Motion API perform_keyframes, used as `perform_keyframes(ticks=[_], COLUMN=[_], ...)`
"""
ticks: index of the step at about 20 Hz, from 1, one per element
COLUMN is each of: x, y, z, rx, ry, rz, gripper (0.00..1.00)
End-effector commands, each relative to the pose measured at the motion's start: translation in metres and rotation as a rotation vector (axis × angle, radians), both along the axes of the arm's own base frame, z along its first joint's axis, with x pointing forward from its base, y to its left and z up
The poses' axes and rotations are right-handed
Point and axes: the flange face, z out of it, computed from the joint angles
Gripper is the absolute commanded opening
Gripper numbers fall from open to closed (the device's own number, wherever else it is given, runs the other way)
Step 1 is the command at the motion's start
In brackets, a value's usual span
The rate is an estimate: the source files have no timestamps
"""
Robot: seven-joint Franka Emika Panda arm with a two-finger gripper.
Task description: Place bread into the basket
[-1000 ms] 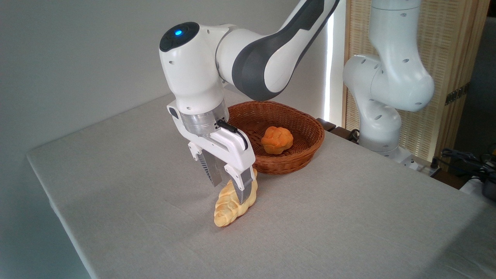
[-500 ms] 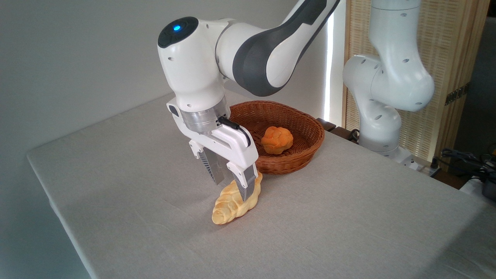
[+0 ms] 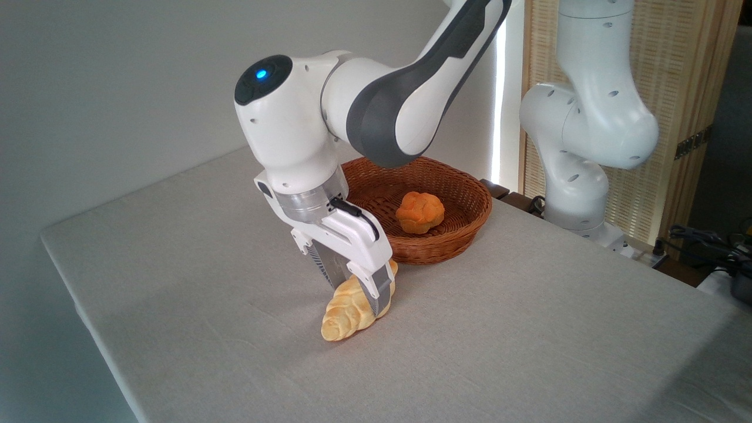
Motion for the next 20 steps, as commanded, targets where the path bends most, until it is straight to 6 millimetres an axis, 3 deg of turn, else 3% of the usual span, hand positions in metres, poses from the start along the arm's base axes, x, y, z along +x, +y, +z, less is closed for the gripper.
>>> perform_keyframes(ticks=[1, 4, 5, 6, 7, 8, 20], x=[0.007, 0.006, 0.007, 0.008, 0.009, 0.009, 0.006], y=[-0.006, -0.012, -0.012, -0.013, -0.013, -0.013, -0.02], z=[-0.003, -0.004, -0.004, -0.005, -0.006, -0.005, 0.003], rx=[0.014, 0.014, 0.014, 0.013, 0.013, 0.012, 0.008], ry=[-0.008, -0.008, -0.01, -0.011, -0.017, -0.021, -0.027], rz=[0.006, -0.008, -0.01, -0.013, -0.014, -0.018, -0.033], gripper=[1.0, 0.96, 0.82, 0.54, 0.37, 0.33, 0.34])
